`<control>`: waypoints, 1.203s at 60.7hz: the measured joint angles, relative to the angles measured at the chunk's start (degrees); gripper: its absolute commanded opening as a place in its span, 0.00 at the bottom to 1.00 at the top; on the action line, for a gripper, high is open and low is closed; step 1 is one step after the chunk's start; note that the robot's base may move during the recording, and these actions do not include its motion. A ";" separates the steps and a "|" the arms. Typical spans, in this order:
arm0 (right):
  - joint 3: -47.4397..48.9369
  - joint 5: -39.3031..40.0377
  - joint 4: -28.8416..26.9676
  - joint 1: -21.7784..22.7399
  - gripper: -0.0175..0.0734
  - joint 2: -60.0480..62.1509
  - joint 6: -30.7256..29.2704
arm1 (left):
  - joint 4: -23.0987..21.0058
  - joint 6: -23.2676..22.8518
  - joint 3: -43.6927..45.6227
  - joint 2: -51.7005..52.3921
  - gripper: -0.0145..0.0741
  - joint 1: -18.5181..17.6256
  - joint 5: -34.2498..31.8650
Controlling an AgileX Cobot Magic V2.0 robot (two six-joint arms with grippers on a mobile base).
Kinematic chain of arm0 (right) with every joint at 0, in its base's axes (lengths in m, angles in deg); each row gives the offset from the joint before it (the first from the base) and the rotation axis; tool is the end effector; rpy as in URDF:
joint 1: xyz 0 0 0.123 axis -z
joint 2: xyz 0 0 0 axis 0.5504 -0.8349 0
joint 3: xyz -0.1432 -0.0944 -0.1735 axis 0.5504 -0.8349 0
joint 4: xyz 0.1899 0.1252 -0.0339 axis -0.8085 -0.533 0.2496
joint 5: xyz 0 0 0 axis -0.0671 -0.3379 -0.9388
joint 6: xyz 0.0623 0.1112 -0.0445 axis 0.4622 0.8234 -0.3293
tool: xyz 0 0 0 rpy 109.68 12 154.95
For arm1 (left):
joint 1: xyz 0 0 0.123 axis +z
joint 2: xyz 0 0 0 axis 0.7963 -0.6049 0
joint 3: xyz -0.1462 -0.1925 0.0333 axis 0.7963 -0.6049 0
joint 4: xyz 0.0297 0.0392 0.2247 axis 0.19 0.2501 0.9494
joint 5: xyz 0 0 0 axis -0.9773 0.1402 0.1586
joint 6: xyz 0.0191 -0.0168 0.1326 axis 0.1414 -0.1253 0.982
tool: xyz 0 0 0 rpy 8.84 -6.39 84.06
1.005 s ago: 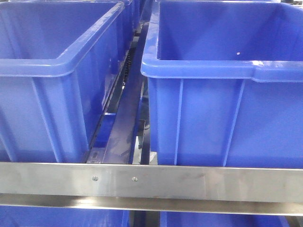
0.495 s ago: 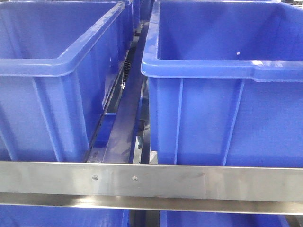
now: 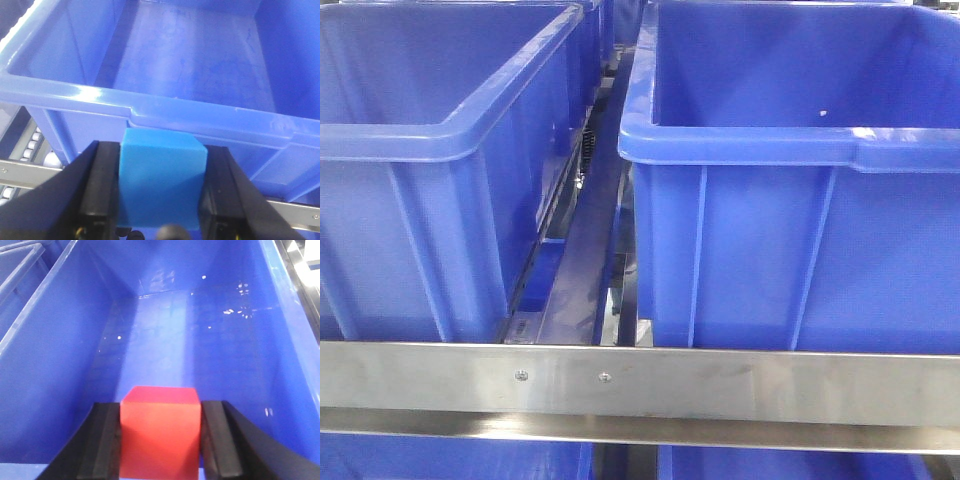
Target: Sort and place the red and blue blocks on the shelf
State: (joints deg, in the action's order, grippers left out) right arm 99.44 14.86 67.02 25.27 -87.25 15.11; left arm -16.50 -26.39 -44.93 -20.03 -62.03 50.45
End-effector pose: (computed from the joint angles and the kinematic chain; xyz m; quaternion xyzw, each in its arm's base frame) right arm 0.1766 0.0294 0.2686 0.0523 0.7852 0.1467 0.5993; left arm 0.1345 -0.0062 0.2392 -0.0448 0.8227 -0.0528 0.5642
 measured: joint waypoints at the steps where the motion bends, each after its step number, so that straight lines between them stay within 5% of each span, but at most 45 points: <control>1: 0.00 0.00 0.00 0.00 0.25 0.00 0.00 | 0.00 0.00 0.00 0.00 0.31 0.00 0.00; 73: 0.37 0.00 0.00 0.00 0.25 0.00 0.00 | 0.00 0.00 5.38 0.00 0.31 0.00 -3.19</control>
State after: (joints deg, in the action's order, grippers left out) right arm 99.81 14.86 67.02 25.27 -87.25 15.11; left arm -16.50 -26.39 -39.55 -20.03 -62.03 47.26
